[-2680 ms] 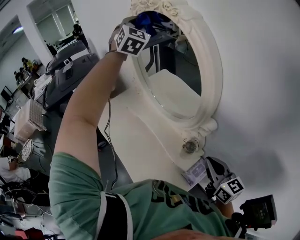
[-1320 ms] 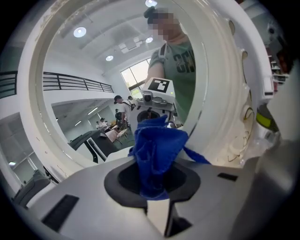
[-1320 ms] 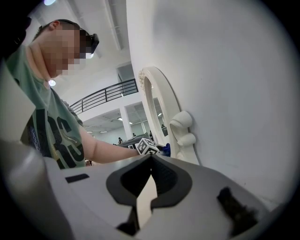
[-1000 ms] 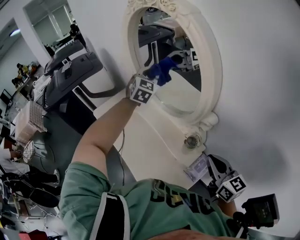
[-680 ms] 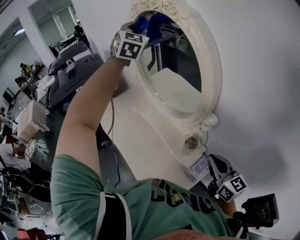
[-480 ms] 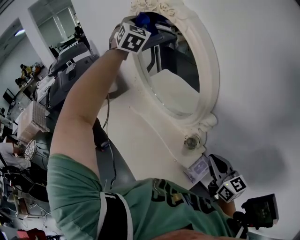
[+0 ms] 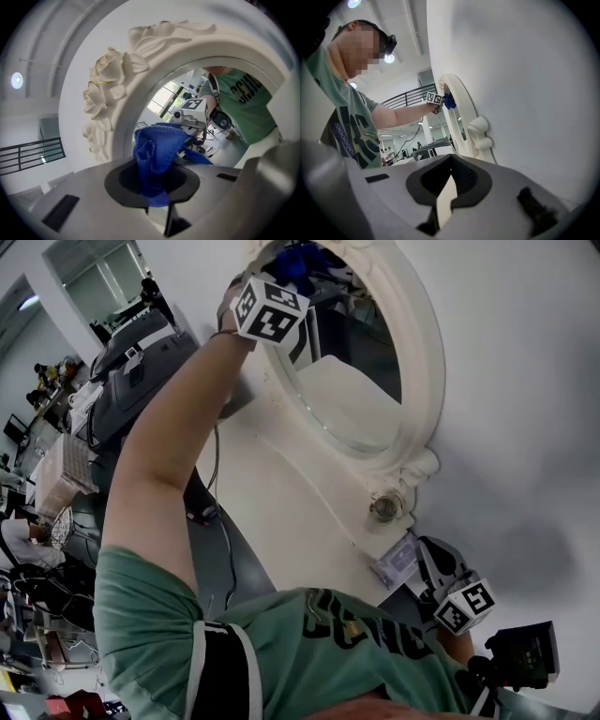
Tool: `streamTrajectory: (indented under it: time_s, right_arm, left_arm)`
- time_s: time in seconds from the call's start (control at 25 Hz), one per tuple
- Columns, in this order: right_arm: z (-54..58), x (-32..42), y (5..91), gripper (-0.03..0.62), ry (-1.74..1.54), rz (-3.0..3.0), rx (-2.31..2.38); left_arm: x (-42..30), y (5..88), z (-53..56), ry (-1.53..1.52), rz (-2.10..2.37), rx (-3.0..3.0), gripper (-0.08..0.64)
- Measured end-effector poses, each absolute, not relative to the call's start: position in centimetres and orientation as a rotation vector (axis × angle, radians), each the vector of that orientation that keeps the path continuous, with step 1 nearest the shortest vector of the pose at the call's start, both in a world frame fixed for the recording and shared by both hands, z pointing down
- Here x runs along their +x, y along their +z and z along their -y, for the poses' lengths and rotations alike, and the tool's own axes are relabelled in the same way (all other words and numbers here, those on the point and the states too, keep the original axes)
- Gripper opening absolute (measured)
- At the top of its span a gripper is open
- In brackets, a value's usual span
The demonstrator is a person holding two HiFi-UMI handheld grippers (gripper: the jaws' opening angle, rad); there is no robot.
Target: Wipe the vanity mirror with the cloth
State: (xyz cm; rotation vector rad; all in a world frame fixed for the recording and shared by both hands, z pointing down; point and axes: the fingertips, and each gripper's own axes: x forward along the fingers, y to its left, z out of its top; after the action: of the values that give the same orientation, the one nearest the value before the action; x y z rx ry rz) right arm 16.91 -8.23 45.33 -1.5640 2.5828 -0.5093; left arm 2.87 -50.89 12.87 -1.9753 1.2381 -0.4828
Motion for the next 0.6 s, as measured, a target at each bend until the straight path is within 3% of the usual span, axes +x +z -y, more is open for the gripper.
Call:
streamTrajectory:
  time_s: [0.28, 0.6]
  right_arm:
    - [8.5, 15.8, 45.7, 0.012, -0.544, -2.621, -1.545]
    - [8.5, 15.1, 47.2, 0.012, -0.617, -2.639, -1.565]
  left_arm:
    - [6.2, 28.6, 45.2, -0.508, -1.121, -2.134, 0.075]
    - [9.4, 49.3, 39.6, -0.745, -0.959, -2.361, 0.080]
